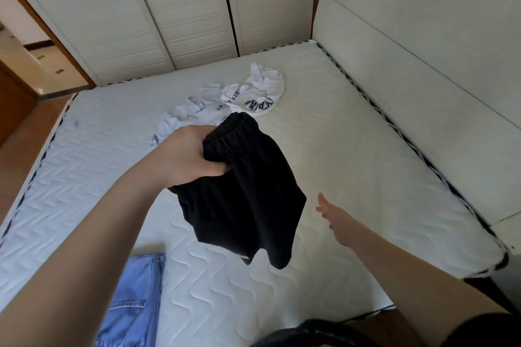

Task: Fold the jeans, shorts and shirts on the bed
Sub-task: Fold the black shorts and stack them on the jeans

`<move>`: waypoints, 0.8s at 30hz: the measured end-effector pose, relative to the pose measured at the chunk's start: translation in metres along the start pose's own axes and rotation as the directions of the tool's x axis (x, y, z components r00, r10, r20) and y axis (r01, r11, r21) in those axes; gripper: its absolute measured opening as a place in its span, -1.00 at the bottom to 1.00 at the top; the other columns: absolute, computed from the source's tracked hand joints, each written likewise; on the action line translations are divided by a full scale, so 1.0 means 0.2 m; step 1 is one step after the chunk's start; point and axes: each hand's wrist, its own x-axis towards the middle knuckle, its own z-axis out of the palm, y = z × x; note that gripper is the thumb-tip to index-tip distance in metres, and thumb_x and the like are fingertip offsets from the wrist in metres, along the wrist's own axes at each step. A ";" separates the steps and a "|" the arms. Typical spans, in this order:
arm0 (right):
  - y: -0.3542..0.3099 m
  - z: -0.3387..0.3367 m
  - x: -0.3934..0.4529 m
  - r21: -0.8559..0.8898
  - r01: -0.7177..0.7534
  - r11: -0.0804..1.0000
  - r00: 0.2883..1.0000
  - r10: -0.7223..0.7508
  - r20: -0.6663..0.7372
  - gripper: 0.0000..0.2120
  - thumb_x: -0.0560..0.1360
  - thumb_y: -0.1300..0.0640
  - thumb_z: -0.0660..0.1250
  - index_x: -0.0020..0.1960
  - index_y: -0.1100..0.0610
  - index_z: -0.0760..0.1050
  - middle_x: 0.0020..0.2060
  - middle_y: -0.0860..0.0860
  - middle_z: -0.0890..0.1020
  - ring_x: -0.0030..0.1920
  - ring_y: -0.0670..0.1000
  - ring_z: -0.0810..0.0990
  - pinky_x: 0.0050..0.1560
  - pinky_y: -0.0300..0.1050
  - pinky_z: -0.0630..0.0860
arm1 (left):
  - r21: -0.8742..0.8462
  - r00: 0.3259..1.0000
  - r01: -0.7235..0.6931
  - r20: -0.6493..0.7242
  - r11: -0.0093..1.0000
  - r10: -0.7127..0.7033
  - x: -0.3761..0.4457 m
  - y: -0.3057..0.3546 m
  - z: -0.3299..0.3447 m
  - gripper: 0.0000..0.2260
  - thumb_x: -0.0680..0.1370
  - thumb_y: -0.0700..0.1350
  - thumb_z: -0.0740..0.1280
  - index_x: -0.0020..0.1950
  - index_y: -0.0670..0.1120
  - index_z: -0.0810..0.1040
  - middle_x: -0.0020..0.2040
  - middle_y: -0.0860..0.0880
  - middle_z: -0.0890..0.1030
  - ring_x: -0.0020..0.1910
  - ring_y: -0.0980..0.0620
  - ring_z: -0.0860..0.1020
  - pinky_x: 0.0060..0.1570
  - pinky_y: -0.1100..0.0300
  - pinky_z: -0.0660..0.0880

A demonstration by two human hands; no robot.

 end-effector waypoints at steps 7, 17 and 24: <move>-0.08 -0.12 0.14 -0.056 0.040 0.998 0.980 -0.028 0.197 -0.37 0.53 -0.42 -0.03 0.17 -0.03 0.60 0.22 -0.17 0.59 0.44 -0.10 0.32 0.51 0.21 -0.06 | -0.011 0.998 0.050 -0.030 0.999 -0.050 0.04 0.15 0.04 -0.77 0.34 -0.10 0.56 -0.16 0.12 0.56 -0.25 0.13 0.64 -0.23 0.24 0.60 -0.29 0.42 0.43; -0.09 -0.12 0.20 -0.029 0.072 0.997 0.955 -0.061 0.290 -0.27 0.48 -0.49 -0.09 0.34 -0.06 0.50 0.26 -0.14 0.58 0.44 -0.06 0.34 0.52 0.11 0.05 | -0.008 0.996 0.067 -0.055 0.998 -0.067 0.00 0.26 0.07 -0.70 0.33 -0.17 0.58 -0.12 0.15 0.56 -0.22 0.15 0.66 -0.22 0.25 0.60 -0.28 0.48 0.42; -0.06 -0.08 0.24 0.184 0.090 0.979 0.850 -0.172 0.497 -0.42 0.55 -0.39 -0.01 0.36 -0.11 0.49 0.31 -0.12 0.55 0.37 -0.11 0.43 0.44 -0.05 0.19 | -0.011 0.994 0.093 -0.055 0.996 -0.093 -0.05 0.29 0.07 -0.63 0.33 -0.19 0.58 -0.09 0.22 0.56 -0.20 0.21 0.66 -0.22 0.31 0.59 -0.23 0.44 0.45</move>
